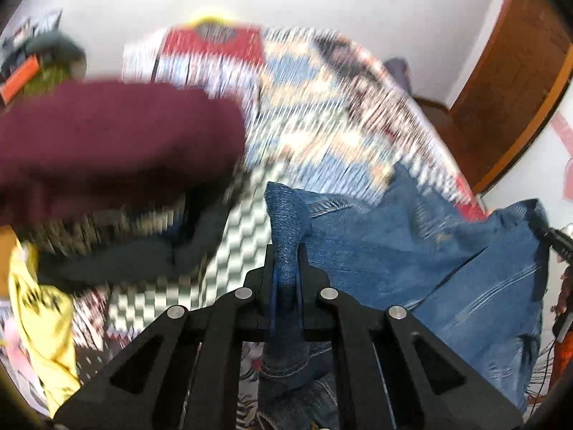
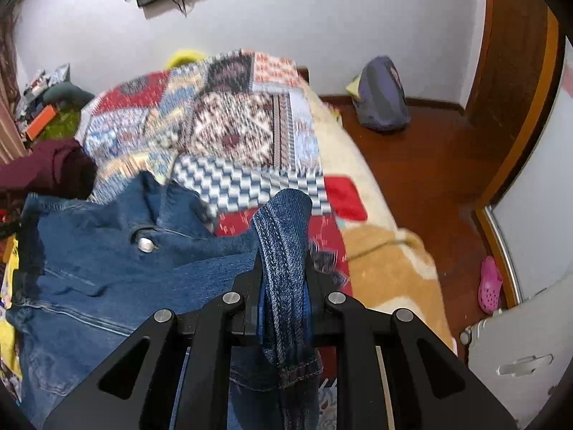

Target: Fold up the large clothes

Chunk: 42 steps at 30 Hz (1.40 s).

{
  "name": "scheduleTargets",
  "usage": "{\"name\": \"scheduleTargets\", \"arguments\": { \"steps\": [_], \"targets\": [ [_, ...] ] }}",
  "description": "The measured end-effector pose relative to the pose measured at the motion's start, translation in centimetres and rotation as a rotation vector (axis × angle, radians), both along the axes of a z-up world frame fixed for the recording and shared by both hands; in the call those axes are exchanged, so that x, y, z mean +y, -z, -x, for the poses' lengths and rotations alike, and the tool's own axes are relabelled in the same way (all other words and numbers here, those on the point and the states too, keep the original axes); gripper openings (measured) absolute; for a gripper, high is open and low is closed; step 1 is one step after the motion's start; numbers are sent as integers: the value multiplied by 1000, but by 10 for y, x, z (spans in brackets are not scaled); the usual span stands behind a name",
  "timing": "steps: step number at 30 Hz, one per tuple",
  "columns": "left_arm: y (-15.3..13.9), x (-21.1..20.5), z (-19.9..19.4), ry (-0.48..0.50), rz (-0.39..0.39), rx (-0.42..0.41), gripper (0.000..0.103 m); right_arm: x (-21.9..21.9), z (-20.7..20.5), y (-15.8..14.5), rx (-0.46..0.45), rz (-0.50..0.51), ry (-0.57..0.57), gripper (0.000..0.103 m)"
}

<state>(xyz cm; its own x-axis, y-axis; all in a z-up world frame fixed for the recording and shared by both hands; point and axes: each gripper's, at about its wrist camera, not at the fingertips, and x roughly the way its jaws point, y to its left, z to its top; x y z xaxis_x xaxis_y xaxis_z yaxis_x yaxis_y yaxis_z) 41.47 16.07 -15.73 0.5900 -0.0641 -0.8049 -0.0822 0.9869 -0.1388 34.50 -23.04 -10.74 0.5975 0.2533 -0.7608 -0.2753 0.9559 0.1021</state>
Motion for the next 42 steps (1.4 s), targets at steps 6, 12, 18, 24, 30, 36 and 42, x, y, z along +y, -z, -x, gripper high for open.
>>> {"name": "scheduleTargets", "arguments": {
  "steps": [6,12,18,24,30,36,42],
  "targets": [
    [-55,-28,-22,56,-98,-110,7,2,-9,-28,-90,-10,14,13],
    [-48,-32,-57,53,-174,-100,7,11,-43,-13,-101,26,64,13],
    [-10,-11,-92,0,-179,-31,7,4,-84,21,-28,44,125,13],
    [17,3,-100,-23,-138,12,8,-11,-105,57,52,29,164,14],
    [21,7,-95,-28,-147,25,8,-12,-95,54,24,26,157,18],
    [1,4,-72,-13,-143,2,10,-10,-72,26,-31,97,142,29],
    [-29,-6,-31,6,-126,-39,23,-12,-28,-24,-138,66,132,53]
  ]
}}
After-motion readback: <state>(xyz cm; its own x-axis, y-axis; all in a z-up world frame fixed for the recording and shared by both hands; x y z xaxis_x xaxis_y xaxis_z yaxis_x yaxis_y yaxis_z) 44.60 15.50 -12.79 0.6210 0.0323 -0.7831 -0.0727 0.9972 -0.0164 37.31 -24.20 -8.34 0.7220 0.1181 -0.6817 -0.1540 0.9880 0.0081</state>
